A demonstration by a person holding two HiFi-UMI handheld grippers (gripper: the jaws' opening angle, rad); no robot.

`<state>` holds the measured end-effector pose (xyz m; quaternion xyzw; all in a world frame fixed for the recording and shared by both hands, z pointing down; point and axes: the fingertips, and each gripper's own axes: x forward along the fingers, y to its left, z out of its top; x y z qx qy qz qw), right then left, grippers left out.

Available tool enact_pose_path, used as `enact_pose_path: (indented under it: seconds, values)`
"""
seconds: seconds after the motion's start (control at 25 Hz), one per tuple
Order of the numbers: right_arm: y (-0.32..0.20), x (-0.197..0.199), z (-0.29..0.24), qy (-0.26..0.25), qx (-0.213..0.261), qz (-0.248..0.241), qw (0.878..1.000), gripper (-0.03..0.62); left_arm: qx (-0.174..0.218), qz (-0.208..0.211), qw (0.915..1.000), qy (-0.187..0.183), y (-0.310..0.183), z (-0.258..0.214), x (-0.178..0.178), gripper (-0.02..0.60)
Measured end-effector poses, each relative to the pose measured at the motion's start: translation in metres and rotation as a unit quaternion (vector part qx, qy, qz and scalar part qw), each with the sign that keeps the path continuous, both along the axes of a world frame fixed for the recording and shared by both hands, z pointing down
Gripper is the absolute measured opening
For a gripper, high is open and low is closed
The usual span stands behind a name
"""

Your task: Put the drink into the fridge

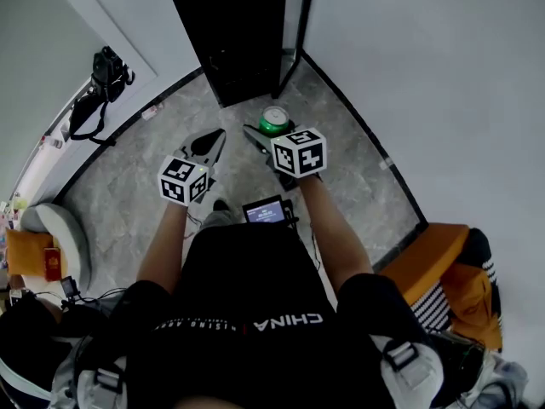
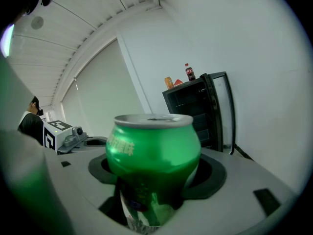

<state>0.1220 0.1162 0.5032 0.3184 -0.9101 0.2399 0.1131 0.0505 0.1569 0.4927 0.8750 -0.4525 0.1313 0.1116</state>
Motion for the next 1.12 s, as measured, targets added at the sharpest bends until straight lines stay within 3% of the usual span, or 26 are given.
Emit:
enact_pose_path:
  seconds: [0.4, 1.12]
  values:
    - [-0.034, -0.009, 0.016, 0.003, -0.018, 0.026, 1.0, 0.348, -0.01, 0.007, 0.9999, 0.01, -0.035, 0.015, -0.022, 0.012]
    - [-0.165, -0.101, 0.01, 0.002, -0.024, 0.081, 0.996, 0.348, -0.021, 0.058, 0.9979, 0.019, -0.173, 0.013, -0.123, 0.012]
